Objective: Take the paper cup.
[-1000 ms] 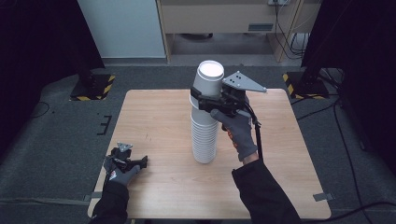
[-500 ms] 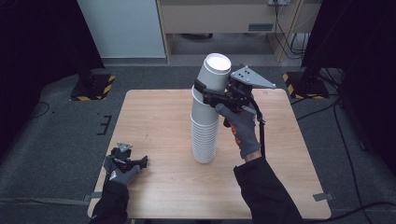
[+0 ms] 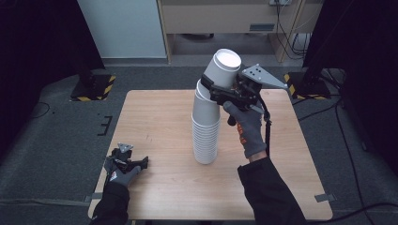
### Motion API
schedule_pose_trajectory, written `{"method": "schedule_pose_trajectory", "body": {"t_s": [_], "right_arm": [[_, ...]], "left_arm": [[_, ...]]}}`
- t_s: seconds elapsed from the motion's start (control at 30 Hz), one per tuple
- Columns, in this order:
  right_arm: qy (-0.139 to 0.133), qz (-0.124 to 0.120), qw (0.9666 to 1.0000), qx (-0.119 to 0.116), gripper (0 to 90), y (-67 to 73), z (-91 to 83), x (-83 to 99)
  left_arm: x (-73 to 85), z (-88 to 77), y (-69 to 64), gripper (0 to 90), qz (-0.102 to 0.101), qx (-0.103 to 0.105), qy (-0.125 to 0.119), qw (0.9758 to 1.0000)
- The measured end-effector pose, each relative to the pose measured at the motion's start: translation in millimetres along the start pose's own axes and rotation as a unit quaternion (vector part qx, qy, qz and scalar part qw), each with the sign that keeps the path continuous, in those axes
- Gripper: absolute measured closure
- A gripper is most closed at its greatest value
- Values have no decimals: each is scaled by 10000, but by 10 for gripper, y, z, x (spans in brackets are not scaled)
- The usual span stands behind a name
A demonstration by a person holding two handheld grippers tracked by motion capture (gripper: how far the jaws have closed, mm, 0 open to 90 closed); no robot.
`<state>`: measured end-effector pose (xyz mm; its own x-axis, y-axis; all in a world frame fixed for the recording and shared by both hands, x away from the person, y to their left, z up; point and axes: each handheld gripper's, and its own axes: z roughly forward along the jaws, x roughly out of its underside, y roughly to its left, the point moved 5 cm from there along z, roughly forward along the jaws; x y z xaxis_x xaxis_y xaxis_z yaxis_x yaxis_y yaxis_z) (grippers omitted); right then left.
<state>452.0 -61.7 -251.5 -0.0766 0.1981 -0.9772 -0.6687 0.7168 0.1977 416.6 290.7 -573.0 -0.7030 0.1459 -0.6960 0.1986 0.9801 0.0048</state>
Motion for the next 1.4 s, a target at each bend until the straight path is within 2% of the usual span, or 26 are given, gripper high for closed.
{"method": "schedule_pose_trajectory", "body": {"t_s": [0.23,0.63,0.9,1.23,1.4], "right_arm": [[-85,53,9999,65,159,-54,-99,-52],[-133,40,9996,261,159,-190,-390,-60],[-62,94,9991,400,159,-305,-643,55],[10,177,9987,470,159,-389,-829,185],[76,249,9983,515,159,-438,-941,304]], "left_arm": [[0,0,0,0,2,0,1,10000],[0,0,0,0,2,0,0,10000],[0,0,0,0,2,-1,1,10000],[0,0,0,0,2,-1,0,10000],[0,0,0,0,1,-1,1,10000]]}}
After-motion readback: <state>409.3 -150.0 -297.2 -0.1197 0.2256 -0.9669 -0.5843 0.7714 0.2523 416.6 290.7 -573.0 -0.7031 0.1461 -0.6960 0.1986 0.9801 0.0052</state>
